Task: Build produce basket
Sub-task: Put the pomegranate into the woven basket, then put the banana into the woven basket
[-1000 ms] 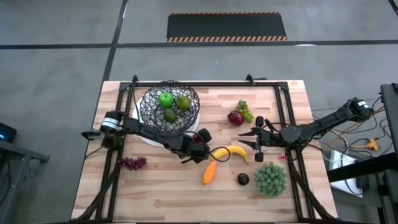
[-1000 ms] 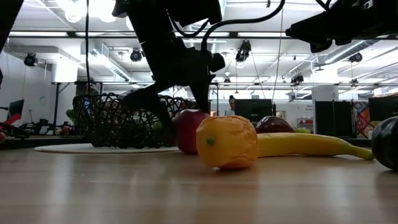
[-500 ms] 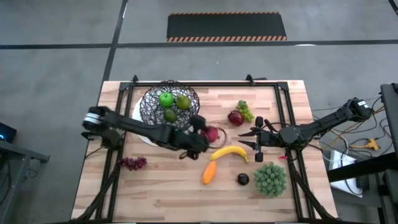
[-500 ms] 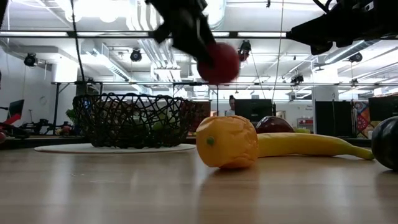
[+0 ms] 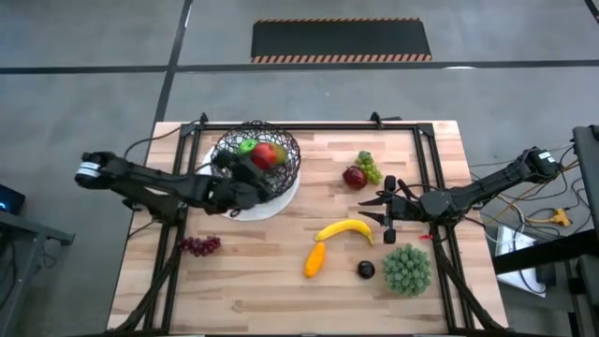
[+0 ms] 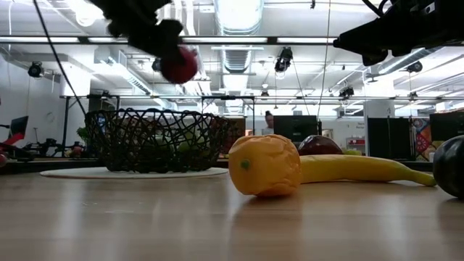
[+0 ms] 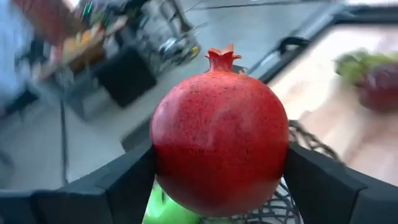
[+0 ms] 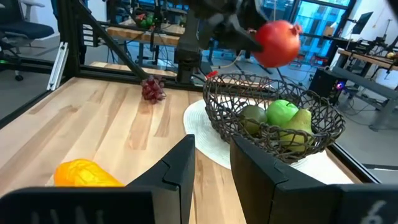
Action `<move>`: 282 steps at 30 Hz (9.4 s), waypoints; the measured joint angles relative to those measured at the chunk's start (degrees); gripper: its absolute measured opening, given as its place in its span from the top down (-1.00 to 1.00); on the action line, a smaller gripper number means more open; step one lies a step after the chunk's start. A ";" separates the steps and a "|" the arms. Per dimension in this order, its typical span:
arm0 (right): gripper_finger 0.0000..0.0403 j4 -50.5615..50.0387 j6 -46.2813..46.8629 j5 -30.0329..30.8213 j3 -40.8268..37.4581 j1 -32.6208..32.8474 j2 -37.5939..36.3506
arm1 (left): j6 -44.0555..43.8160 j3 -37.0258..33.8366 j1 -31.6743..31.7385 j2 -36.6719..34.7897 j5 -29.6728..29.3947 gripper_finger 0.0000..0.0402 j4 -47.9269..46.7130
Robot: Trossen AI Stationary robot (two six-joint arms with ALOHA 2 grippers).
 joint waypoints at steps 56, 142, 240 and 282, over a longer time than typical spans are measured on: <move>0.55 -1.76 2.08 -0.02 0.00 0.00 0.06 | -29.65 -18.44 14.73 -3.22 6.86 -0.66 1.49; -0.02 -59.79 46.38 -12.00 28.30 -0.55 36.26 | 39.64 -6.03 -0.33 -3.67 32.33 -0.70 37.42; 0.45 11.73 -86.71 26.92 33.81 -7.23 39.11 | 8.08 -8.33 8.57 6.81 61.35 -0.67 51.88; 0.28 9.17 -85.07 26.88 35.39 -7.23 40.49 | 8.87 -8.94 9.48 6.85 60.83 0.49 53.48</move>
